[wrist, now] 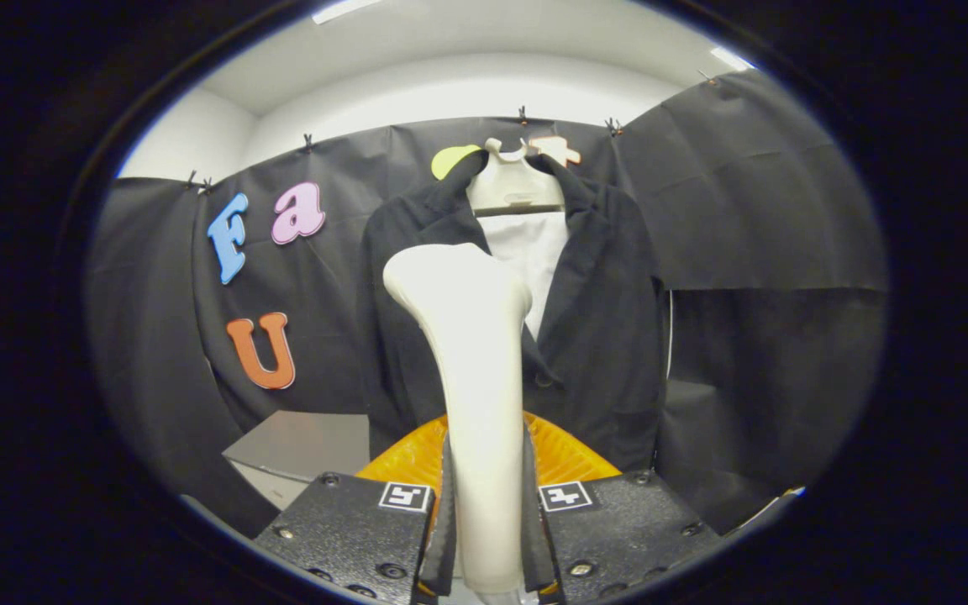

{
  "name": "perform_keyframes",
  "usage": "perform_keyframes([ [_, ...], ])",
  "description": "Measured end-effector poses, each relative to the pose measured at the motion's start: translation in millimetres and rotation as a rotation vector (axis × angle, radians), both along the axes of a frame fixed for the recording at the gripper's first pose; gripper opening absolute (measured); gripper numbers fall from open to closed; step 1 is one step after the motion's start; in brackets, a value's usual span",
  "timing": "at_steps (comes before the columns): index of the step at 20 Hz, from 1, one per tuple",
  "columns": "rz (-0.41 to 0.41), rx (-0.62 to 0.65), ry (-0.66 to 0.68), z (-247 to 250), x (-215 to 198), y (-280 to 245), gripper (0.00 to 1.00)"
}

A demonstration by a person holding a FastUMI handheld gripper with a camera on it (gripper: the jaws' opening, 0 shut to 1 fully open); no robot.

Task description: Iron the clothes twice with a garment steamer, once on the left side and once on the right side.

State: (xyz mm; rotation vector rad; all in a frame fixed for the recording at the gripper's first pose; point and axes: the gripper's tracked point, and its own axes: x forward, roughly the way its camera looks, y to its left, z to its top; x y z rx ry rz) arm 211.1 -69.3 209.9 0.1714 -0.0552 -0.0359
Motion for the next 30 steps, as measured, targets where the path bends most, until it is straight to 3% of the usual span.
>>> perform_keyframes([
  [5, 0.003, -0.030, -0.008, 12, 35, 9, 0.34],
  [13, -0.027, -0.060, 0.066, -16, 64, 7, 0.34],
  [30, -0.034, -0.124, 0.186, -104, 66, 9, 0.34],
])
